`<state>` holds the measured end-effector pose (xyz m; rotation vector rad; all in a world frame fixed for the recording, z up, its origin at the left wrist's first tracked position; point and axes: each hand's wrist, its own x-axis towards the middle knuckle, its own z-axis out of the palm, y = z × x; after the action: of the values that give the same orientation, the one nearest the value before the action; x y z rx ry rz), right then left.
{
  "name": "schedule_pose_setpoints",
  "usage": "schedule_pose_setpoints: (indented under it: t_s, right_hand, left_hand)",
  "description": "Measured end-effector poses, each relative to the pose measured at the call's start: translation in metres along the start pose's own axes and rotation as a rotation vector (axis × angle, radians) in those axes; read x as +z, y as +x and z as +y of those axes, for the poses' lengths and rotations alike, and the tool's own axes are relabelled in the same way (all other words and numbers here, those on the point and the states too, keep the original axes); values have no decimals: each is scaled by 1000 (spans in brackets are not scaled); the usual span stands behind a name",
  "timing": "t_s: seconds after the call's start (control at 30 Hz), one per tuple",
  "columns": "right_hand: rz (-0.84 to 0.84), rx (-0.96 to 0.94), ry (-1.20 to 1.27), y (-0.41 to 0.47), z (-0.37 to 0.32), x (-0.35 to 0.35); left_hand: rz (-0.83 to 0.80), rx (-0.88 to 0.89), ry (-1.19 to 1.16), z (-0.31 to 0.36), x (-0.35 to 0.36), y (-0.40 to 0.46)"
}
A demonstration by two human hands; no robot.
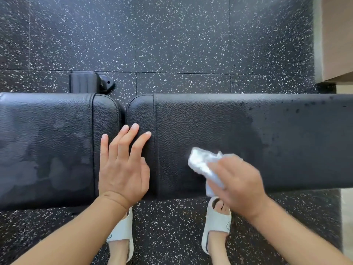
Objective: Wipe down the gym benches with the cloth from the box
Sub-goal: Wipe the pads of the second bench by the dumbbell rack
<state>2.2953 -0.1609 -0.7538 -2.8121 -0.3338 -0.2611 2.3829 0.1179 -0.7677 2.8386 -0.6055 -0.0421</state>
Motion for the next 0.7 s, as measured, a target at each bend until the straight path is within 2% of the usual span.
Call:
schedule_pose_setpoints:
  t_s: [0.07,0.13,0.17,0.27,0.37,0.43,0.5,0.6,0.7]
  right_hand:
    - [96,223,-126,38,21,3]
    - [205,456,-114,91,23,9]
    - [238,502,-93,112,17,16]
    - [216,440,-96,136,-36,39]
    - [73,246,15,89,-98,49]
    - [7,148,122,40,-99,38]
    - [-12,97,106,-1,-71,21]
    - [45,140,-5,-28,-21,-3]
    - [119,445,-8,-14,-29,-3]
  left_hand:
    - [-3,0,3,-1,1,-1]
    - [-6,-4,3,0,0,-1]
    - [-7,-3,4,0,-1,-1]
    - [-7,-4,-1,1,-1,0]
    - [2,-14,-12,0,0,-1]
    - [10,-10,-11,0,1,-1]
    - [16,-5,-16,0,1,-1]
    - [21,-3,-20,0,1,-1]
    - [12,-9,-25,0,0,-1]
